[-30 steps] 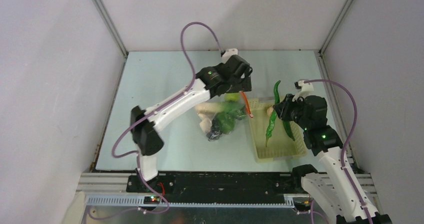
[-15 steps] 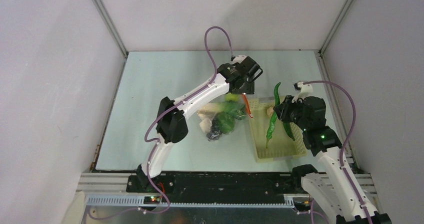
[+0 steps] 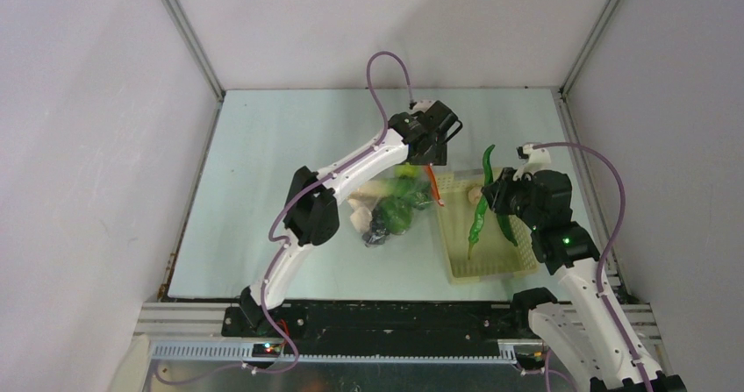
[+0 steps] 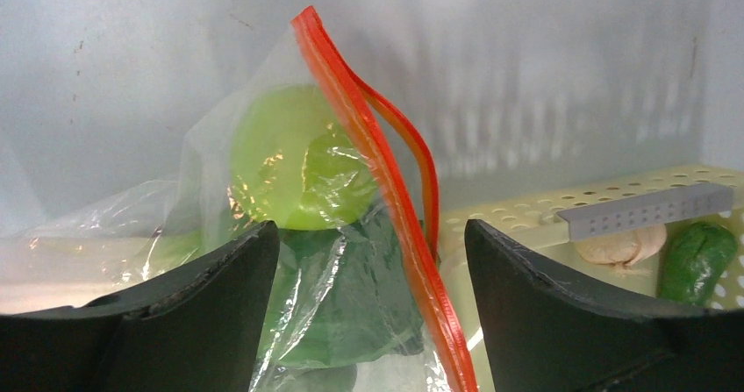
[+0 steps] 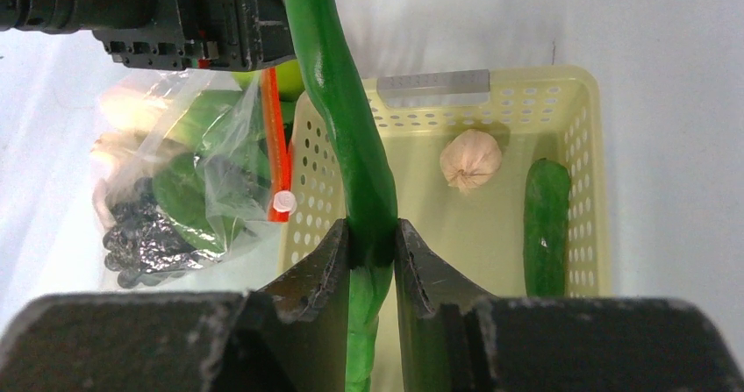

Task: Place the food in the zip-top bag and seal the zipper
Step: Pick up the zipper food storage bag at the center of the board.

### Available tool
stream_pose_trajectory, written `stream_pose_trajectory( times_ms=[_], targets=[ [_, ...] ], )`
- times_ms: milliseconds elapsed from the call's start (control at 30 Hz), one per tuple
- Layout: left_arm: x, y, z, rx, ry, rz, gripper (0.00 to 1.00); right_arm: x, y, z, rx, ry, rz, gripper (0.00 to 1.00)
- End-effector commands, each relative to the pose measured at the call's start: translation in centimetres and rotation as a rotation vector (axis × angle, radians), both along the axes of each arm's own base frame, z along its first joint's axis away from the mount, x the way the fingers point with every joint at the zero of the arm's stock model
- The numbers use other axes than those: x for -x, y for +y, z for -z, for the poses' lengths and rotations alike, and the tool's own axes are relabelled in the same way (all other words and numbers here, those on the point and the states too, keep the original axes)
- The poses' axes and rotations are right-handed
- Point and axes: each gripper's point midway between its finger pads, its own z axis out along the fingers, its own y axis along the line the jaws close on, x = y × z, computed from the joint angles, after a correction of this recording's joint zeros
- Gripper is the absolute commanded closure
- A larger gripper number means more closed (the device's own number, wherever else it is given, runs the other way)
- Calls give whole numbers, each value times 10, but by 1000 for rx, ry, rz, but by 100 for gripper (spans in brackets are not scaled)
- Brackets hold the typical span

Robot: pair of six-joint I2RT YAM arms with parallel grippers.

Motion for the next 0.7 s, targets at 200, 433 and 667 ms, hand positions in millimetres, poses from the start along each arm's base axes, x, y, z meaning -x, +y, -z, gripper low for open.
stream_pose_trajectory(
  times_ms=[200, 433, 667],
  targets=[
    [-8, 12, -9, -60, -44, -17, 28, -5, -9, -5, 11, -31, 55, 99],
    [-6, 9, -8, -58, -29, 21, 52, -5, -14, -4, 20, -28, 79, 99],
    [-6, 10, -6, -51, -11, 28, 58, -5, -15, -5, 17, -32, 86, 99]
  ],
)
